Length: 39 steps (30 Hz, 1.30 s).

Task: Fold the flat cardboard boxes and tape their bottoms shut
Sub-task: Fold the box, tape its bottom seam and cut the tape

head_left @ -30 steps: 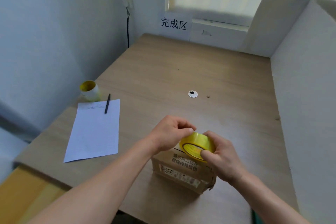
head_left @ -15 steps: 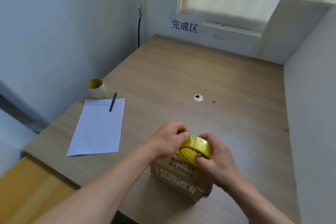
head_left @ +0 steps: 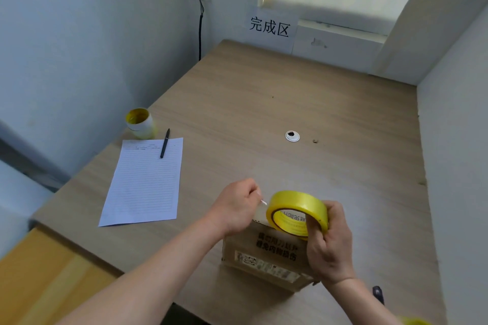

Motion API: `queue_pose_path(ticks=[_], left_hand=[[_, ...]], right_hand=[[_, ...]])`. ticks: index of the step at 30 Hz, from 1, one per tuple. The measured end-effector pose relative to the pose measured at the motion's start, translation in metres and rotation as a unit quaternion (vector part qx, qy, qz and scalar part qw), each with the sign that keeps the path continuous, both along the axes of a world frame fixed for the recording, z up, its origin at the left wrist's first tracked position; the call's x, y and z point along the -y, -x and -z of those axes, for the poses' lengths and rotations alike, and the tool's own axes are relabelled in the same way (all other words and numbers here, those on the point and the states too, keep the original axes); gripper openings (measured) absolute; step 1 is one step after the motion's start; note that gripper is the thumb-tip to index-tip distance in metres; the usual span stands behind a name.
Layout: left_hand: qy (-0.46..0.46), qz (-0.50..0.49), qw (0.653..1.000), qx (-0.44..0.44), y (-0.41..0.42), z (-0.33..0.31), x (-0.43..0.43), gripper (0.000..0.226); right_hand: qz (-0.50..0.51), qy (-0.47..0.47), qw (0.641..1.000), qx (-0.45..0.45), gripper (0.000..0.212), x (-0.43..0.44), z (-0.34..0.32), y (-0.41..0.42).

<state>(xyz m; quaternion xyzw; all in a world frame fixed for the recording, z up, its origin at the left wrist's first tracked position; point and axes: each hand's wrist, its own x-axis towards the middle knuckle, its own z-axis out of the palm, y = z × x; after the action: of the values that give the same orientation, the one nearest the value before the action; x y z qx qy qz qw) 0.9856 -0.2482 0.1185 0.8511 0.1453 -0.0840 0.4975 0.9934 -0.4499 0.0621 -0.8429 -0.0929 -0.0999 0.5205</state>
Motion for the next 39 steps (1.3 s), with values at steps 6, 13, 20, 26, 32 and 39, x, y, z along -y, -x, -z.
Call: queue_pose_path(ticks=[6,13,20,26,32,39], left_hand=[[-0.18,-0.051,0.969,0.164,0.024,0.041,0.003,0.017],[-0.111,-0.124,0.955,0.246,0.026,0.069,0.006,0.015],[-0.033,-0.165,0.958,0.233,0.024,0.065,0.002,0.011],[-0.003,-0.135,0.963,0.233,0.032,0.062,-0.001,0.013],[0.004,-0.127,0.972,0.196,0.046,0.052,-0.015,0.015],[0.006,-0.175,0.979,0.103,0.058,0.055,-0.028,0.018]], right_hand=[[-0.003,0.066,0.997,0.039,0.025,-0.009,0.017,0.005],[-0.026,0.111,0.992,0.052,0.027,-0.014,0.018,0.006],[-0.035,0.18,0.975,0.128,0.027,-0.026,0.007,0.018],[0.043,0.036,0.998,0.014,0.03,-0.036,0.011,0.034],[-0.001,0.049,0.998,0.038,0.042,-0.034,0.01,0.03],[-0.059,0.06,0.996,-0.037,0.024,-0.033,0.015,0.025]])
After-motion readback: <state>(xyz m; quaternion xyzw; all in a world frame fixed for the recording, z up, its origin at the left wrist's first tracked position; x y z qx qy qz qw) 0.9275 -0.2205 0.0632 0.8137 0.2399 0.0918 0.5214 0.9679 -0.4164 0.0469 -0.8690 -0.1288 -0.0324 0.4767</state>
